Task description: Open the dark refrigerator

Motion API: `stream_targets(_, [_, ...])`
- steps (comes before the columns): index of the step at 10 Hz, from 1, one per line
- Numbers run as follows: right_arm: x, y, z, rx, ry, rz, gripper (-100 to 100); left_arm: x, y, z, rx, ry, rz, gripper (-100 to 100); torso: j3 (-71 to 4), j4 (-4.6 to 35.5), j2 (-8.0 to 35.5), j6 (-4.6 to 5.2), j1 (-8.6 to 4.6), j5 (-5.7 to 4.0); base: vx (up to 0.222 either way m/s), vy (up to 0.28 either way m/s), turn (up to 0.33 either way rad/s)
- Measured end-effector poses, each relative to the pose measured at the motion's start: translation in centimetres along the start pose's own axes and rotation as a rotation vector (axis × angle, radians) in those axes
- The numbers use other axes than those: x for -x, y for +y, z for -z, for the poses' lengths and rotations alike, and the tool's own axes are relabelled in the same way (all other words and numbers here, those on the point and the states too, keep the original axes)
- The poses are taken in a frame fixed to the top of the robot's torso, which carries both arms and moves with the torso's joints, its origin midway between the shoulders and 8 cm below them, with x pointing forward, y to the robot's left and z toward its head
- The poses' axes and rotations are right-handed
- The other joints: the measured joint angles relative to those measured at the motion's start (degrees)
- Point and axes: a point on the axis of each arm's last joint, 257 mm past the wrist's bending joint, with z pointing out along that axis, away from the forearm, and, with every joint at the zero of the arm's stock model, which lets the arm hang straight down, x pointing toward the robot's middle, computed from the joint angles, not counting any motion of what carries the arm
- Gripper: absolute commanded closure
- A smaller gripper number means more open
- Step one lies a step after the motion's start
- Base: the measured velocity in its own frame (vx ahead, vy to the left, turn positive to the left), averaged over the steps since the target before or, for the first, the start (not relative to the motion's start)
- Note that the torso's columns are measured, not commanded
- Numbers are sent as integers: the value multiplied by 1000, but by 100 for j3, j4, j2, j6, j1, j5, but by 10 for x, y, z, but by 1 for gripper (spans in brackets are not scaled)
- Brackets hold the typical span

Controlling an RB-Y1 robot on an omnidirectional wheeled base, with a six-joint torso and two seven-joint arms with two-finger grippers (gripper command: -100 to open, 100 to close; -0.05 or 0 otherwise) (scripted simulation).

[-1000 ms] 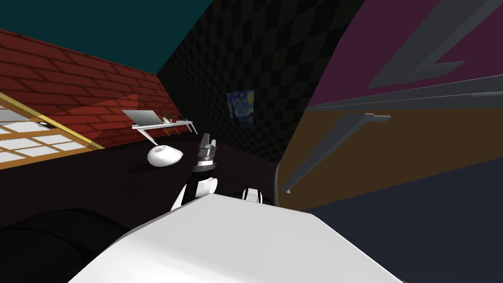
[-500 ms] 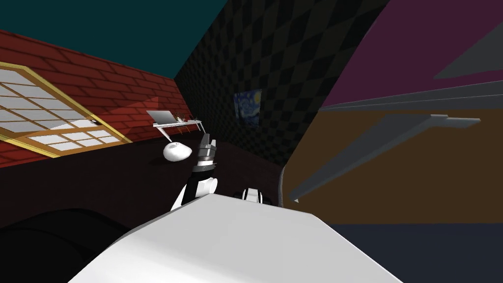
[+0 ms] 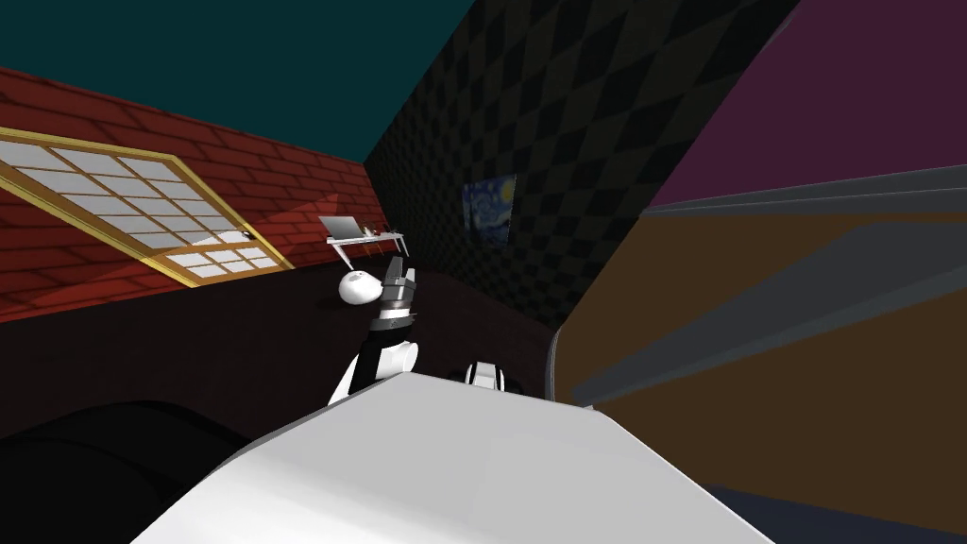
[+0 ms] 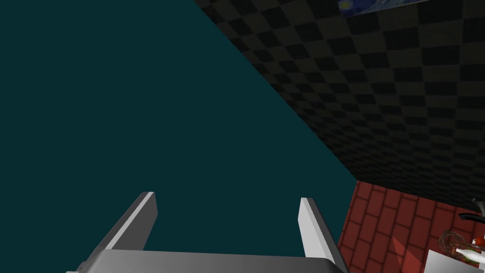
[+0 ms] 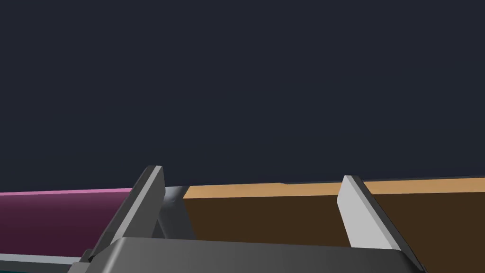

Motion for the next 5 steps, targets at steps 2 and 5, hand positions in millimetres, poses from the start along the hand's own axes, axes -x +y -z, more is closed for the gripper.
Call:
stream_targets(2, [17,-7,-3,14,-12,104,-100,0,0,0,0,0,0,0,-41,-23,-55,-20,15,7,28,39,143])
stream_targets(5, [53,-1,-8,59,-74,205,-100,0,0,0,0,0,0,0,-75,-26,-70,-29,-15,22,26,42,63])
